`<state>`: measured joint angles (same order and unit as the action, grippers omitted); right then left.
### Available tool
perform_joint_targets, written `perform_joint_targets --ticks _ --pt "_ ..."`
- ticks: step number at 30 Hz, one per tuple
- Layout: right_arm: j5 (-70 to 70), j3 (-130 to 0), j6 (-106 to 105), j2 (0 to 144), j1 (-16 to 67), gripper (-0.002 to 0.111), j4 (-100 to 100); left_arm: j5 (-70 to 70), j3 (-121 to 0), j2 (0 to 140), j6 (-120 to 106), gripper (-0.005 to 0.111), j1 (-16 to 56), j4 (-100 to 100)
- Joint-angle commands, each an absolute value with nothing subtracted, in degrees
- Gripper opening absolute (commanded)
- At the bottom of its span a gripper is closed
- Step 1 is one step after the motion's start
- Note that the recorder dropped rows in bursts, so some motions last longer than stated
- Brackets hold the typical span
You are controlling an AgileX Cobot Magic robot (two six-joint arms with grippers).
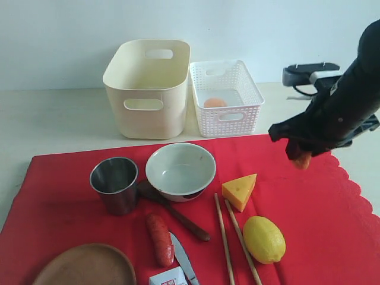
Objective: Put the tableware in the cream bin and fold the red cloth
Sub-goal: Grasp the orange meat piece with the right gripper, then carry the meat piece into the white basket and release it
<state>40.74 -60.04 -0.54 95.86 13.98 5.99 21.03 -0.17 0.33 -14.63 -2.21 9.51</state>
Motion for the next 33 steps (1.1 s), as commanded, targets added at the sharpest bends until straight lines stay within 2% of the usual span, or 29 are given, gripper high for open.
perform_joint_targets --ticks 1,8,18,33 --pt "35.5 -60.4 -2.5 90.8 14.0 0.0 8.1 20.6 0.0 0.0 -14.6 0.0 -2.4 9.3" --pt "28.1 -63.4 -12.6 91.9 14.0 0.0 15.9 20.6 0.0 0.0 -14.6 0.0 -2.4 9.3" --pt "28.5 -78.7 -13.9 104.2 14.0 0.0 15.9 20.6 0.0 0.0 -14.6 0.0 -2.4 9.3" --pt "34.8 -111.4 -21.8 129.7 14.0 0.0 15.9 20.6 0.0 0.0 -14.6 0.0 -2.4 9.3"
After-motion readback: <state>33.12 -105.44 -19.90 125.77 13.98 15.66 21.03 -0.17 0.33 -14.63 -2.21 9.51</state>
